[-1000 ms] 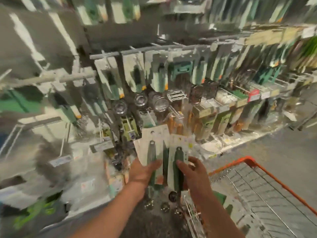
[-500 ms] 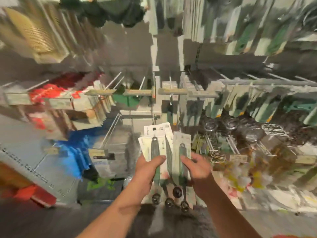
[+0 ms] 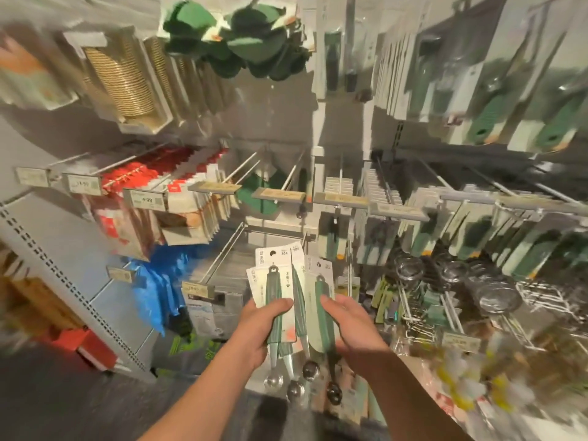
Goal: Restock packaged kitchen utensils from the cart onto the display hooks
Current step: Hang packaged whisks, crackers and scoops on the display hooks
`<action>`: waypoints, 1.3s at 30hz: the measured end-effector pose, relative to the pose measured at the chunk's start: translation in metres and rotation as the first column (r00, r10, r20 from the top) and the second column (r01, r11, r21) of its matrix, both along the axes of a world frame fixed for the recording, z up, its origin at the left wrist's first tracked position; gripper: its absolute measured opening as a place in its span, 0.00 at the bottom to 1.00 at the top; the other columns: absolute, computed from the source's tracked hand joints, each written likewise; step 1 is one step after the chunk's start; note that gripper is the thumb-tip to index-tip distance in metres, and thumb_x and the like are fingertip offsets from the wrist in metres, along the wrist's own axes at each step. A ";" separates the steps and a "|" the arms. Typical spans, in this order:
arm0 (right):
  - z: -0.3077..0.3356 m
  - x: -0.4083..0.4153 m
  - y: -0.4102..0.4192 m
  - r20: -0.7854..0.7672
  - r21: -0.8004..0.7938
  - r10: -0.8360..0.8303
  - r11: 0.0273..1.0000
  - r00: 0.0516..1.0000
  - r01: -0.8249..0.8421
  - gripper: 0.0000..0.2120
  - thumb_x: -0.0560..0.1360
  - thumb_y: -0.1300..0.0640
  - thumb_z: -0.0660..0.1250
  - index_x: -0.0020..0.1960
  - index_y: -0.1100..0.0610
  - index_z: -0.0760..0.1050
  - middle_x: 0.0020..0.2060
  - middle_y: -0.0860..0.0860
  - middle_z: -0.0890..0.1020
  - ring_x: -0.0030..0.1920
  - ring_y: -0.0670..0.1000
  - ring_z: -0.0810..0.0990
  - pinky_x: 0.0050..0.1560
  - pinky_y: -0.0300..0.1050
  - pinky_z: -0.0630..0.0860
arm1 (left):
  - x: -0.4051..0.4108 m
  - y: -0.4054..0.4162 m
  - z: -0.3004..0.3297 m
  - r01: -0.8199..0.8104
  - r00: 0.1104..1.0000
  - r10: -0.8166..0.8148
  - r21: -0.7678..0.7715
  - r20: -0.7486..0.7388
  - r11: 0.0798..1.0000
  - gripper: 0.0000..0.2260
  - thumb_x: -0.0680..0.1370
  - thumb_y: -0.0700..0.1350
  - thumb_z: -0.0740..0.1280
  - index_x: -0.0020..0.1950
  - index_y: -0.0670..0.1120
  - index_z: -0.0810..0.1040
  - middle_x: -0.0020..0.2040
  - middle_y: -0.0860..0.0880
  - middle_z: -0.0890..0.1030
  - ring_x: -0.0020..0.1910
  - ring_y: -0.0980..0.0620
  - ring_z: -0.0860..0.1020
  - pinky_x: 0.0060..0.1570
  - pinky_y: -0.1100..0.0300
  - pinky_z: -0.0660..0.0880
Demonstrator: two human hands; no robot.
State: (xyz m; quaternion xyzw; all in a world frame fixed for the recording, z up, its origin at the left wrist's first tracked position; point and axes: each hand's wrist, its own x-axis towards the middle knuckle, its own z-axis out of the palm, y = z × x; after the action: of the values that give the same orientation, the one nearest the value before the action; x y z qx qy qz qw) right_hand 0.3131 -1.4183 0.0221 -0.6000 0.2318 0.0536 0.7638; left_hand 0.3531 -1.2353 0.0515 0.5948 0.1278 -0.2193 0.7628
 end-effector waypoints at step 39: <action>0.066 0.133 0.085 0.109 -0.487 -0.155 0.853 0.982 0.189 0.27 0.83 0.46 0.65 0.77 0.58 0.68 0.73 0.54 0.74 0.70 0.58 0.74 0.73 0.55 0.69 | 0.088 0.084 0.034 -0.162 0.952 0.103 0.188 0.287 0.969 0.14 0.73 0.35 0.75 0.53 0.51 0.81 0.45 0.56 0.86 0.44 0.57 0.84 0.36 0.67 0.76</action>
State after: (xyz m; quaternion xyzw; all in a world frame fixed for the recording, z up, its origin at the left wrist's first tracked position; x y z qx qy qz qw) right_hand 0.4461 -1.3332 0.0878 -0.7539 0.2651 -0.0960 0.5934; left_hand 0.4413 -1.1510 0.0852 0.6863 0.0827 -0.0679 0.7194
